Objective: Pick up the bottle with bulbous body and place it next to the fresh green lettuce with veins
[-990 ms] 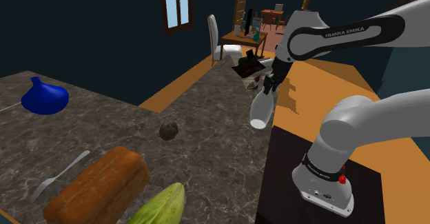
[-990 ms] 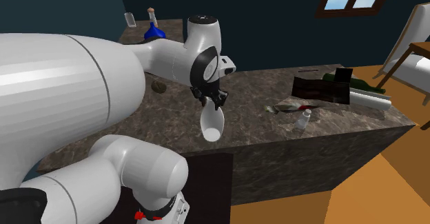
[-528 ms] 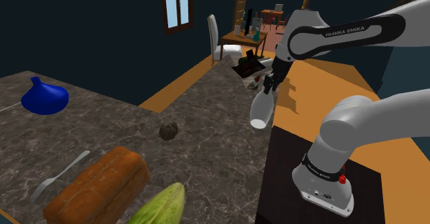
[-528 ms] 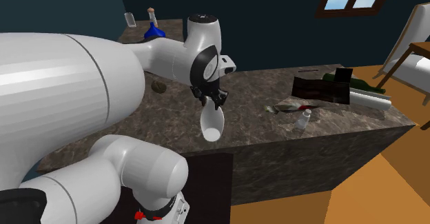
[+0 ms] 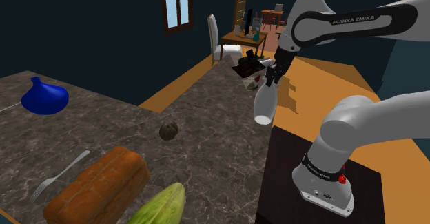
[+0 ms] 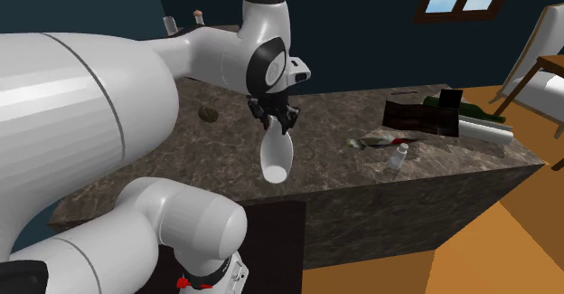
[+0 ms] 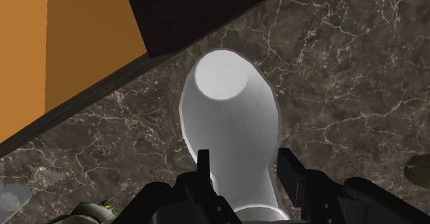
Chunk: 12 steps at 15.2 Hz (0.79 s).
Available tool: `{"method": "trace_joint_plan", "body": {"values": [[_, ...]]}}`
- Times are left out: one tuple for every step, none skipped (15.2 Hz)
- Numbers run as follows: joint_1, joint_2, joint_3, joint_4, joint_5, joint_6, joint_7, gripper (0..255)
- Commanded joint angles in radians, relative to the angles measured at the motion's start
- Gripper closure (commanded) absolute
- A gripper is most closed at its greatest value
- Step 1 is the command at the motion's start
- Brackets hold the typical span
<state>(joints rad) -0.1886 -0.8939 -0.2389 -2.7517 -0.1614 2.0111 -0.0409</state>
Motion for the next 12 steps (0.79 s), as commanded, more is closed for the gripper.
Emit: {"method": "trace_joint_plan", "body": {"values": [[0.002,-0.001,0.004,0.026,0.004,-0.027,0.0,255],[0.004,-0.002,0.006,0.039,0.006,-0.041,0.0,255],[0.005,-0.003,0.008,0.052,0.008,-0.055,0.0,255],[0.006,-0.004,0.01,0.065,0.011,-0.068,0.0,255],[0.007,-0.005,0.013,0.078,0.013,-0.082,0.0,255],[0.008,-0.005,0.015,0.091,0.015,-0.095,0.001,255],[0.009,-0.005,0.017,0.104,0.017,-0.109,0.001,255],[0.011,-0.004,0.019,0.118,0.019,-0.122,0.001,255],[0.012,-0.004,0.021,0.131,0.02,-0.135,0.001,255],[0.013,-0.003,0.022,0.145,0.022,-0.148,0.001,255],[0.014,-0.002,0.024,0.159,0.024,-0.16,0.001,255],[0.015,0.0,0.026,0.173,0.026,-0.173,0.001,255]]}}
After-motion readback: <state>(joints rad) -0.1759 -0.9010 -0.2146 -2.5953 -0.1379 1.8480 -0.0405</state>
